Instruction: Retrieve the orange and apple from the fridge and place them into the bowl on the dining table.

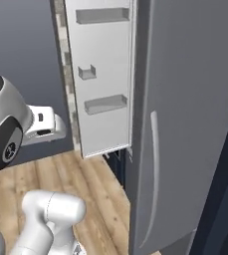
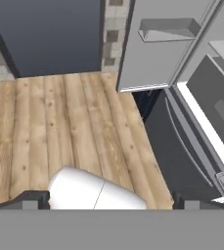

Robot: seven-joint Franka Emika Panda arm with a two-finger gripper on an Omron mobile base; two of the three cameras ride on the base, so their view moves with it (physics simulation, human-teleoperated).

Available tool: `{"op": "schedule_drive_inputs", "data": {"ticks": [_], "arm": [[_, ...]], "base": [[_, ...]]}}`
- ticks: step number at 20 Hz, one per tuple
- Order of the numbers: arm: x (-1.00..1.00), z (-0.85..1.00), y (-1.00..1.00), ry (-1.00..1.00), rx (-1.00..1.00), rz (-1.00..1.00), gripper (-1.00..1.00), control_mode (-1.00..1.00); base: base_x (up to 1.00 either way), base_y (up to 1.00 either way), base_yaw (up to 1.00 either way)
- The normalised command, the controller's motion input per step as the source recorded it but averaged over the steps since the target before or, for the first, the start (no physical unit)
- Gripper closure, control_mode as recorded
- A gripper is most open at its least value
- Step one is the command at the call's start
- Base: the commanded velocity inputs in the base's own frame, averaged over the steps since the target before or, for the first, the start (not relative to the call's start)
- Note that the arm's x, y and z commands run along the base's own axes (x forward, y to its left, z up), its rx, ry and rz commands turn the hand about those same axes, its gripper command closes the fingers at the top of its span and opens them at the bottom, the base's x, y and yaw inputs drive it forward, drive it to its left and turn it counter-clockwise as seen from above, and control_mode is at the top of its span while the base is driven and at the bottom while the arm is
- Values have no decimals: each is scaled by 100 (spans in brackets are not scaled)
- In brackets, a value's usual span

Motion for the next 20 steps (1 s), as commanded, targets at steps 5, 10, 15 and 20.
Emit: {"op": "schedule_drive_inputs", "data": {"ticks": [5, 10, 15, 20], "arm": [[0, 0, 0, 0, 0, 0, -100, 100], [0, 0, 0, 0, 0, 0, -100, 100], [0, 0, 0, 0, 0, 0, -100, 100], [0, 0, 0, 0, 0, 0, -100, 100]], "base": [[41, 0, -39], [40, 11, -43], [53, 49, -51], [51, 60, -53]]}}
